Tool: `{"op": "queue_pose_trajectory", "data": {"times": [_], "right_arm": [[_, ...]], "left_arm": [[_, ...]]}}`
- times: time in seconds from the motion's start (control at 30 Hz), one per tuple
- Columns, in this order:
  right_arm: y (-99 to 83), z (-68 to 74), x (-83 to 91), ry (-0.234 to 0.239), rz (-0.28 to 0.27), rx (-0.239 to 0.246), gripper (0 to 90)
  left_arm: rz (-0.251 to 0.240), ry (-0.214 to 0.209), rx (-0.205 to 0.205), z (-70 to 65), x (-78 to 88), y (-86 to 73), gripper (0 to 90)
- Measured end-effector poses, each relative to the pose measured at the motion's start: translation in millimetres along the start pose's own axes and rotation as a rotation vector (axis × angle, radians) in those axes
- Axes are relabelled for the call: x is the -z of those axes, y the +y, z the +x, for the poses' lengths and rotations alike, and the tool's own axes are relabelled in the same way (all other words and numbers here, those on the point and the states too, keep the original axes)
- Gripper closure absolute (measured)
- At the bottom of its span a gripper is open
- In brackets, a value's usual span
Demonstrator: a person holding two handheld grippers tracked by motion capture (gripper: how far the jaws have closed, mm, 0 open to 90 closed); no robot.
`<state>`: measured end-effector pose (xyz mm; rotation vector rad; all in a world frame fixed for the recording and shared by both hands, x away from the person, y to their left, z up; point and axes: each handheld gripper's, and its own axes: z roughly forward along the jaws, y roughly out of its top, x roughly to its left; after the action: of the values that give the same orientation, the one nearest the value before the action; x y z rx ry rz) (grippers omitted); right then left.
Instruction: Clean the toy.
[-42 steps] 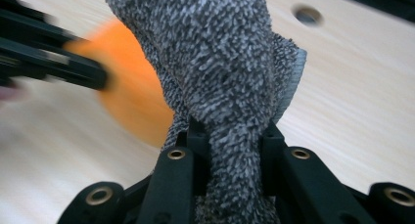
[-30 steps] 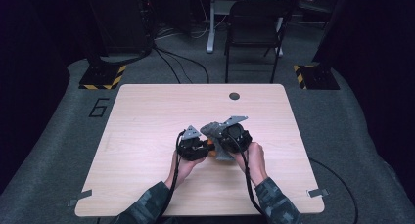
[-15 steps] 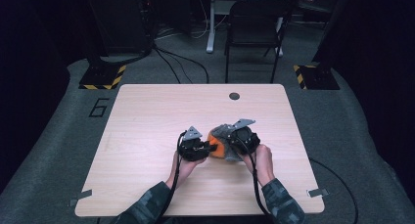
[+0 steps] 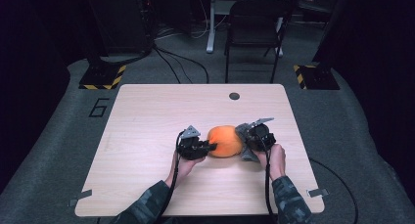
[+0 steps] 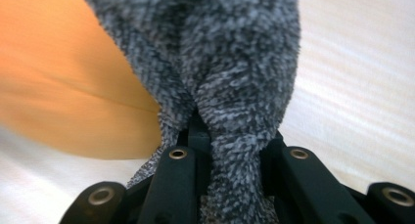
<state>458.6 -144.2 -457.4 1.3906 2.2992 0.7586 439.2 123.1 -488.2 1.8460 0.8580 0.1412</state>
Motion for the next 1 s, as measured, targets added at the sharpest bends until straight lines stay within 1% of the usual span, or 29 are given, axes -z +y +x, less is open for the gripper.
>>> {"op": "queue_pose_trajectory", "data": {"times": [0.03,0.1,0.17,0.2,0.23,0.27,0.33,0.4,0.43,0.5,0.53,0.57,0.6,0.63,0.67,0.7,0.8,0.87,0.9,0.93,0.97,1.0], "right_arm": [[-1.2,-3.4,-5.2,-0.003,0.017,-0.011,75.7],[-4.0,-8.8,-16.9,-0.008,0.051,-0.028,75.6],[-7.5,-12.1,-30.8,-0.001,0.101,-0.039,75.4],[-9.3,-12.5,-36.5,0.003,0.107,-0.043,75.2],[-9.2,-13.5,-37.7,0.008,0.103,-0.045,75.2],[-7.5,-14.0,-34.9,0.008,0.106,-0.044,75.2],[-5.6,-16.8,-26.1,0.006,0.094,-0.048,75.3],[-2.0,-21.4,-9.7,0.006,0.050,-0.067,75.3],[0.8,-21.7,1.3,0.009,0.025,-0.074,75.3],[7.8,-17.8,23.8,0.026,-0.043,-0.069,75.3],[7.8,-17.8,23.8,0.026,-0.043,-0.069,75.3],[17.0,-3.6,45.1,0.070,-0.103,-0.035,75.3],[20.0,3.2,50.1,0.078,-0.118,-0.019,75.3],[23.8,13.6,54.9,0.092,-0.132,0.007,75.3],[27.8,28.1,58.3,0.112,-0.138,0.039,75.2],[30.0,36.5,59.0,0.126,-0.143,0.060,75.2],[37.3,66.2,56.5,0.164,-0.141,0.127,75.1],[40.3,79.7,50.5,0.171,-0.127,0.162,75.0],[41.3,84.1,43.8,0.158,-0.115,0.171,74.9],[41.1,85.0,39.2,0.154,-0.109,0.173,74.9],[40.4,85.3,34.7,0.150,-0.101,0.165,75.1],[39.5,84.3,31.4,0.142,-0.104,0.172,75.2]], "left_arm": [[0.005,-0.001,-0.004,0.5,0.2,0.3,72.7],[0.002,-0.003,0.004,1.0,0.3,0.1,72.7],[0.001,-0.001,0.003,2.3,0.9,0.2,72.6],[0.004,-0.006,0.003,2.7,1.4,0.4,72.6],[-0.002,-0.004,0.005,2.5,1.6,0.3,72.5],[-0.004,-0.005,0.006,2.6,1.8,0.3,72.5],[-0.004,-0.007,0.008,3.1,2.8,0.4,72.5],[-0.004,-0.004,0.002,3.0,2.8,0.6,72.4],[-0.004,-0.001,0.001,2.4,2.7,0.7,72.4],[-0.006,0.004,-0.002,1.0,2.1,1.1,72.3],[-0.006,0.004,-0.002,1.0,2.1,1.1,72.3],[-0.003,0.008,-0.010,0.8,2.2,1.5,72.3],[-0.004,0.009,-0.009,0.5,2.1,1.6,72.3],[-0.005,0.011,-0.008,0.3,2.1,1.6,72.3],[-0.006,0.010,-0.005,0.0,2.1,1.6,72.3],[-0.007,0.010,-0.006,-0.3,2.1,1.5,72.2],[-0.006,0.007,-0.022,-0.7,2.4,1.6,72.2],[-0.007,0.010,-0.027,-2.4,2.5,1.5,72.2],[-0.006,0.011,-0.029,-2.4,2.6,1.4,72.2],[-0.010,0.017,-0.015,-3.2,2.1,1.0,72.3],[-0.002,0.015,-0.017,-1.8,2.1,0.6,72.5],[0.000,0.010,-0.018,0.3,2.1,0.1,72.6]]}}
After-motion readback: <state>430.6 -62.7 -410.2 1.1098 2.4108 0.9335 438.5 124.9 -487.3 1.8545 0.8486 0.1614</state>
